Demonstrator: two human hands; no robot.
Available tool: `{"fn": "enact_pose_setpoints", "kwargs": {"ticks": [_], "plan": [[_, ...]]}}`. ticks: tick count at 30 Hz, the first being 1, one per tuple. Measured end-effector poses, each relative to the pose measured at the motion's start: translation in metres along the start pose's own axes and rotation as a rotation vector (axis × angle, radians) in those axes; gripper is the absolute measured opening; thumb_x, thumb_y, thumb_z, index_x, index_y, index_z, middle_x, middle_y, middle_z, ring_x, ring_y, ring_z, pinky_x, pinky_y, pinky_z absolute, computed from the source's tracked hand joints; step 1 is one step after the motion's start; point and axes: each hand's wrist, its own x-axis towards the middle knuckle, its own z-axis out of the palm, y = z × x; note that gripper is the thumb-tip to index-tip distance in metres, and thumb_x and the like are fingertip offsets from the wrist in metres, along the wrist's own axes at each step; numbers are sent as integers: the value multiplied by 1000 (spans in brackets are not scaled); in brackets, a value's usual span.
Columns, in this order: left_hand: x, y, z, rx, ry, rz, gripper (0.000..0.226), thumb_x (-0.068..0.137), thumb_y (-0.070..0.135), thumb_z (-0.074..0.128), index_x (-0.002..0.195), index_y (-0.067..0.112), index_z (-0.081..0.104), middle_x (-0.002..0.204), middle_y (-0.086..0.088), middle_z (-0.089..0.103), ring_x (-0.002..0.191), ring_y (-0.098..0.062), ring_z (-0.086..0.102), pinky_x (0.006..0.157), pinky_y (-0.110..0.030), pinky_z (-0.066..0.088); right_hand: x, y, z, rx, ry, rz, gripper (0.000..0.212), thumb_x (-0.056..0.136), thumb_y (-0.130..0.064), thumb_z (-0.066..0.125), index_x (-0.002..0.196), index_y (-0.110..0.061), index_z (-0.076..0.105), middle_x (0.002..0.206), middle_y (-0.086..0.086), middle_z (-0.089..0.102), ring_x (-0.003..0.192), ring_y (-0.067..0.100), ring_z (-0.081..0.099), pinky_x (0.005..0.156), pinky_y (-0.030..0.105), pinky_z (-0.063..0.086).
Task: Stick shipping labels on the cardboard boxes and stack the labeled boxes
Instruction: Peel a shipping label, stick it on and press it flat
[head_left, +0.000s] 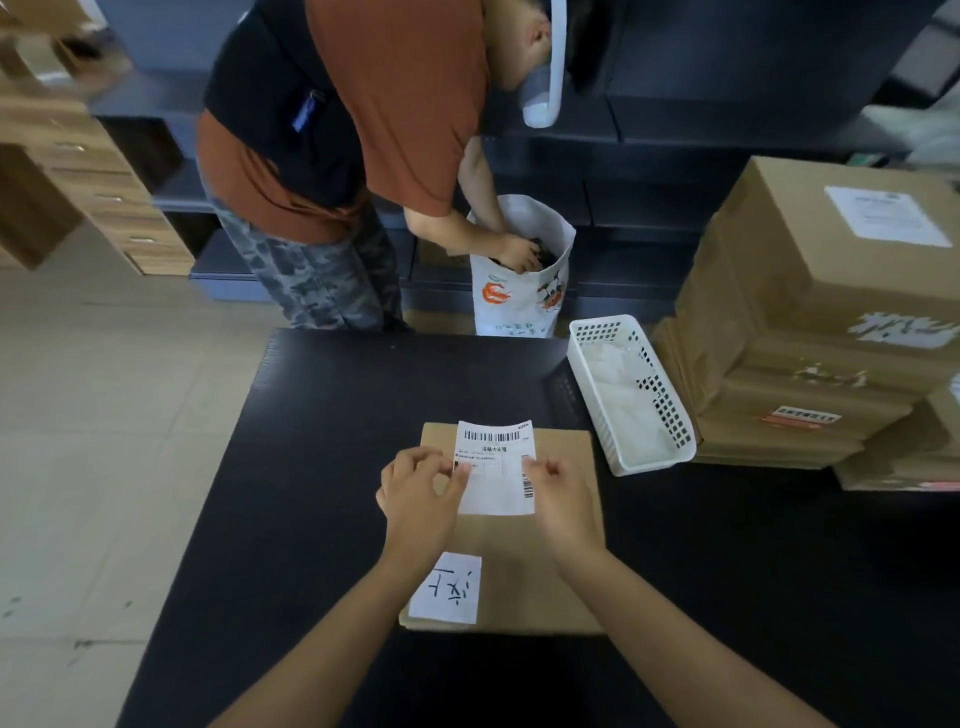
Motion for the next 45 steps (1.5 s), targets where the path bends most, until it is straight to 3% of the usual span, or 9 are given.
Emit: {"fn": "enact_pose_setpoints", "kwargs": {"ticks": [7, 11, 13, 18, 25, 31, 37, 41, 45], "plan": [[4, -8, 26, 284, -69, 34, 26, 94, 41, 51, 91, 21, 66, 129, 7, 41, 128, -14, 28, 109, -34, 14, 19, 39, -18, -414, 32, -129, 13, 95, -30, 57, 88, -18, 57, 103, -1, 57, 86, 9, 57, 63, 15, 41], [-2, -20, 35, 344, -30, 121, 24, 93, 39, 54, 86, 18, 65, 130, 2, 43, 129, -18, 30, 110, -37, 11, 23, 50, -19, -555, 36, -179, 16, 94, -34, 56, 87, -19, 57, 103, -2, 51, 84, 8, 54, 73, 22, 47], [-4, -21, 37, 364, -24, 127, 24, 93, 39, 54, 84, 18, 64, 131, 1, 43, 129, -18, 30, 110, -37, 11, 24, 52, -20, -612, 35, -198, 18, 95, -34, 55, 85, -20, 56, 102, -3, 48, 81, 5, 49, 74, 21, 43], [-3, -24, 42, 387, -35, 120, 23, 94, 40, 52, 83, 21, 60, 132, 2, 41, 130, -17, 27, 110, -36, 9, 30, 56, -19, -642, 48, -218, 20, 95, -32, 55, 79, -20, 53, 101, -4, 45, 80, 4, 43, 73, 19, 36], [3, -30, 50, 471, -64, 143, 26, 95, 43, 47, 78, 23, 53, 133, 1, 38, 129, -17, 24, 110, -36, 7, 39, 65, -16, -679, 64, -222, 20, 94, -36, 55, 81, -21, 55, 105, -4, 42, 92, 9, 41, 84, 27, 48], [6, -36, 54, 480, -65, 182, 28, 95, 42, 49, 81, 19, 58, 133, -1, 40, 130, -18, 25, 109, -34, 7, 42, 70, -15, -692, 60, -225, 18, 93, -37, 56, 84, -22, 56, 106, -7, 38, 94, 9, 42, 88, 30, 49], [9, -43, 56, 533, -55, 195, 28, 90, 43, 58, 79, 17, 60, 125, -3, 45, 124, -22, 35, 108, -39, 17, 43, 69, -16, -761, 78, -259, 16, 93, -37, 54, 87, -22, 54, 105, -6, 37, 94, 10, 42, 81, 22, 37], [7, -38, 54, 611, 26, 267, 37, 79, 36, 69, 98, 8, 54, 116, -11, 53, 107, -27, 44, 94, -47, 39, 39, 69, -13, -854, 172, -327, 19, 91, -36, 56, 97, -20, 49, 108, -1, 44, 97, 15, 45, 82, 25, 36], [-1, -32, 55, 565, -32, 549, 38, 93, 29, 38, 122, 11, 55, 132, -5, 54, 123, -21, 46, 102, -42, 28, 35, 75, -7, -936, 133, -624, 39, 89, -24, 57, 125, -10, 55, 136, 8, 51, 125, 26, 47, 103, 38, 39]]}}
